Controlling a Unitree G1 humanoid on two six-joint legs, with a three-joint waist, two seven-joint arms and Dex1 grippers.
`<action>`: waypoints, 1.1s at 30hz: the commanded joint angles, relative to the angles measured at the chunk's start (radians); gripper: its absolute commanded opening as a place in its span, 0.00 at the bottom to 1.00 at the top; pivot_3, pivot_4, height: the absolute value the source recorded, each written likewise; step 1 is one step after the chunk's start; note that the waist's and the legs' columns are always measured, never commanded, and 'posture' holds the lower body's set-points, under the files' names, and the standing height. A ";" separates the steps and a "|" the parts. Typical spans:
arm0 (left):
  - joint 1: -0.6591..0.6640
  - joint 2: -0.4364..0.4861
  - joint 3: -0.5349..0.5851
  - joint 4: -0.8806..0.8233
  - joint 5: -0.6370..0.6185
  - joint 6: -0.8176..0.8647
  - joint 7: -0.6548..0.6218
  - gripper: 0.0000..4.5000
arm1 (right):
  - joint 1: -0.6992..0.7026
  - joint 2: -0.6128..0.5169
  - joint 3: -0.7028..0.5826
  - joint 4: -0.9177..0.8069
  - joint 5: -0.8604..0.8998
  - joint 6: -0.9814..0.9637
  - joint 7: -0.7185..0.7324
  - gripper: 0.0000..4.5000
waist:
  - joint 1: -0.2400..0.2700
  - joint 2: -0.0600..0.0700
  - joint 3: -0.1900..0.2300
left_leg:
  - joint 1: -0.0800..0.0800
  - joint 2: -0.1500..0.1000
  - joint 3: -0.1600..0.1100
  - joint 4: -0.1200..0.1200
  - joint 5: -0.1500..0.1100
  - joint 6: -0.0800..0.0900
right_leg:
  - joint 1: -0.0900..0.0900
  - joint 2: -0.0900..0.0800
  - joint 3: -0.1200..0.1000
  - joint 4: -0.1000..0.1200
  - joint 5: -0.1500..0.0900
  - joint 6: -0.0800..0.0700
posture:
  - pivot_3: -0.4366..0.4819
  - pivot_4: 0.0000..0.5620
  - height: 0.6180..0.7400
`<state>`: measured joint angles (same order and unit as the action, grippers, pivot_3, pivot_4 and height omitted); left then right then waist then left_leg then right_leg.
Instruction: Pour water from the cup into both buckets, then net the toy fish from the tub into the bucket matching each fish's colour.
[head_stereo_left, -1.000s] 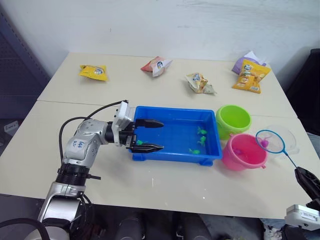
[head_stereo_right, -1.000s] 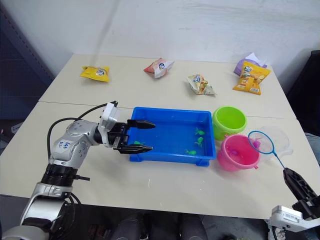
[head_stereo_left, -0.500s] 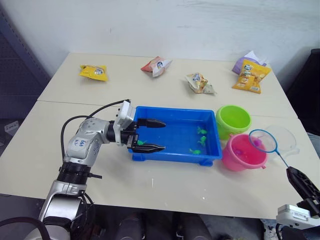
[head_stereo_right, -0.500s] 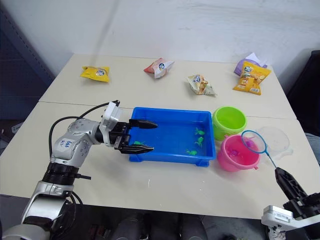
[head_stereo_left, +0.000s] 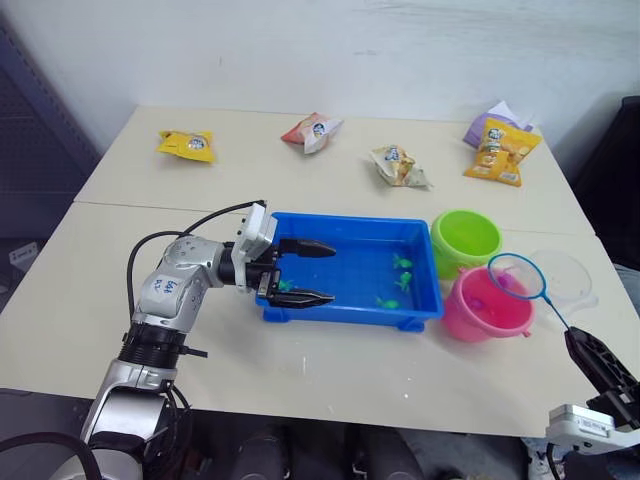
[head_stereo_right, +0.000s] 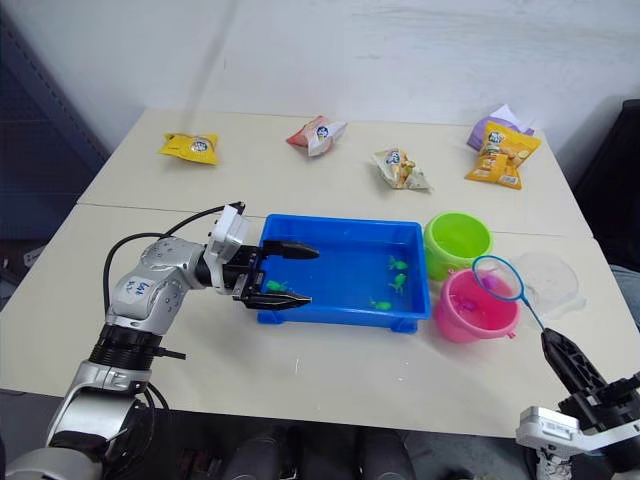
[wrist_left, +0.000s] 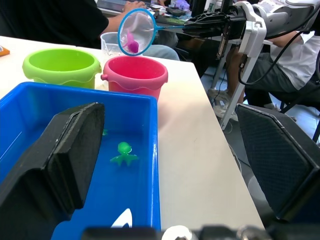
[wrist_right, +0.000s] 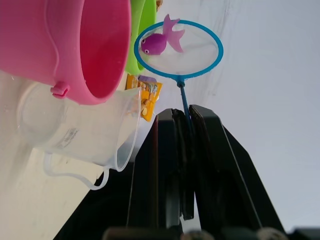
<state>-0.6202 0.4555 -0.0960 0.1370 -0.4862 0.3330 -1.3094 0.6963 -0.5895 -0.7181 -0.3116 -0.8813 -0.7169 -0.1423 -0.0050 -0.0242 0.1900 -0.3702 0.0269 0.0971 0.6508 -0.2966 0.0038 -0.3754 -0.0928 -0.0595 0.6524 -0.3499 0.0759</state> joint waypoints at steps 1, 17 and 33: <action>-0.004 -0.010 0.010 -0.005 -0.001 -0.017 0.008 1.00 | 0.001 -0.041 -0.030 0.001 0.073 0.004 0.014 0.00 | 0.000 0.000 0.000 | 0.000 0.000 0.000 0.000 0.000 0.000 | 0.000 0.000 0.000 0.000 0.000 0.000 | 0.48 0.27 0.98; 0.008 -0.020 0.020 0.010 0.002 -0.044 0.035 1.00 | 0.040 -0.063 0.069 0.017 0.244 -0.041 0.114 0.00 | 0.000 0.000 0.000 | 0.000 0.000 0.000 -0.001 0.000 0.000 | 0.000 0.000 0.000 0.000 0.000 0.000 | 0.48 0.27 0.98; 0.009 -0.019 0.014 0.018 0.004 -0.052 0.031 1.00 | 0.003 -0.010 0.042 0.067 0.246 0.063 0.112 0.00 | 0.000 0.000 0.000 | 0.000 0.000 0.000 -0.001 0.001 -0.001 | 0.000 0.000 0.000 0.000 0.000 0.000 | 0.48 0.27 0.98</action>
<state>-0.6113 0.4354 -0.0932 0.1709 -0.4815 0.2945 -1.2739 0.7096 -0.6134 -0.6248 -0.2376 -0.6247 -0.6866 0.0048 -0.0048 -0.0240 0.1899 -0.3698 0.0274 0.0968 0.6496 -0.2960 0.0032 -0.3754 -0.0924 -0.0598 0.6523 -0.3500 0.0758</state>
